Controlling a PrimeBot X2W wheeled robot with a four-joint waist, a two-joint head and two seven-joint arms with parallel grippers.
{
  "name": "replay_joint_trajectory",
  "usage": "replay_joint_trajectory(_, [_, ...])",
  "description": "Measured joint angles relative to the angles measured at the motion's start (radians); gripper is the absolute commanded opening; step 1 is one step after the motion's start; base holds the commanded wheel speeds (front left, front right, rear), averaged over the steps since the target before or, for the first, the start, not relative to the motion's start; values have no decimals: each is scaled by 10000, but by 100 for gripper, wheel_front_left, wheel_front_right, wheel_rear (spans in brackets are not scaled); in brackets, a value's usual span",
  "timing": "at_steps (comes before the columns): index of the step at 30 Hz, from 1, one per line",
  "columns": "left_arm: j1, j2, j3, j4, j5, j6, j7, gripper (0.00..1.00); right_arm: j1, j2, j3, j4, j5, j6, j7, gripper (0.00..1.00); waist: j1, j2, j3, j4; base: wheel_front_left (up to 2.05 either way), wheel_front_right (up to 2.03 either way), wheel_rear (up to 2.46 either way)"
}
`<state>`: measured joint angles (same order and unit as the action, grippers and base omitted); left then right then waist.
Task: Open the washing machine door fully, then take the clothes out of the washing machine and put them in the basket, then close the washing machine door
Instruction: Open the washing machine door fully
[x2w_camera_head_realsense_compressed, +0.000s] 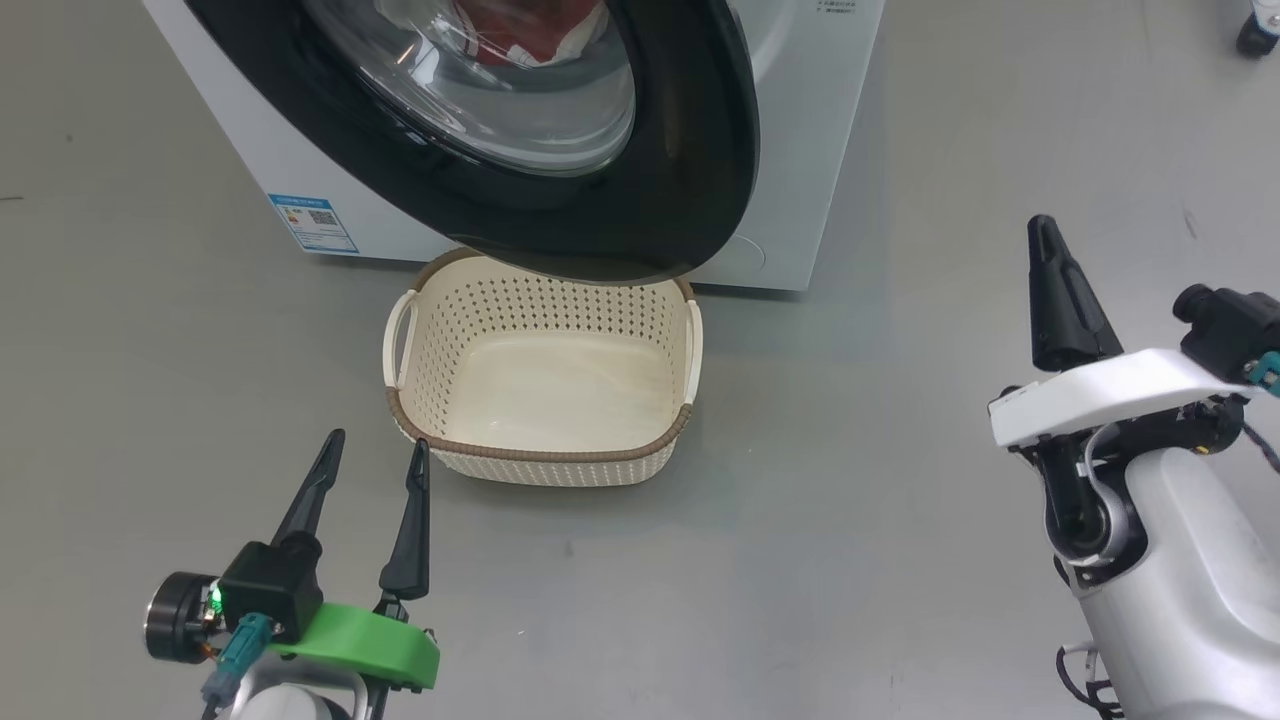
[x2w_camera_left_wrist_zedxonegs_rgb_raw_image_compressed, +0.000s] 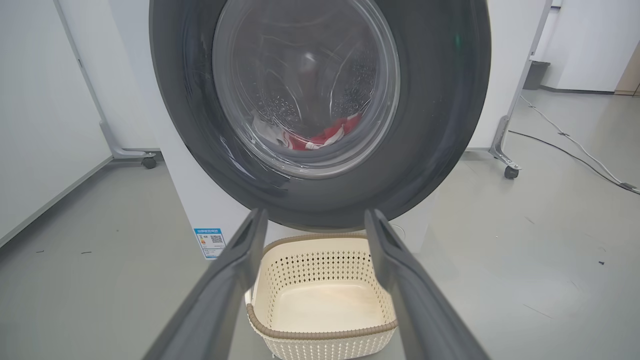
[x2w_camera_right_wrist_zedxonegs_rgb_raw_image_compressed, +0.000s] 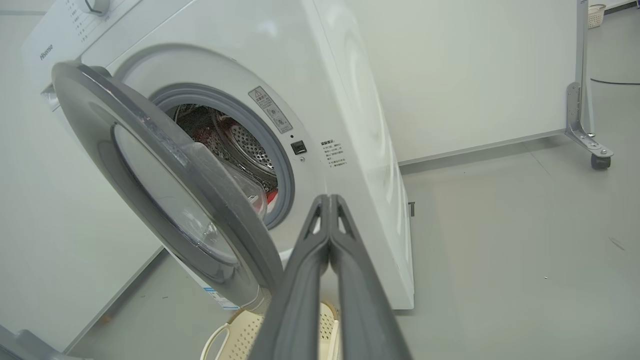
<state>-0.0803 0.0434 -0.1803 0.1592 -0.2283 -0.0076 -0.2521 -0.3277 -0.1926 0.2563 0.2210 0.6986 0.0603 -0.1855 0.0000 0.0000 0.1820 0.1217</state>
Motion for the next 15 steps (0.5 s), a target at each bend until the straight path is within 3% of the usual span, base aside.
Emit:
replay_joint_trajectory(7, [-25, -4, -234, 13, -10, -79, 0, 100, -950, 431, -832, 144, 1873, 163, 836, 0, 0, 0, 286, 353, 0, 0, 0])
replay_joint_trajectory(15, [-163, -6, -412, 10, -128, -79, 0, 100, -2114, 802, -1461, 558, 3534, 79, 2046, 0, 0, 0, 559, 758, 0, 0, 0])
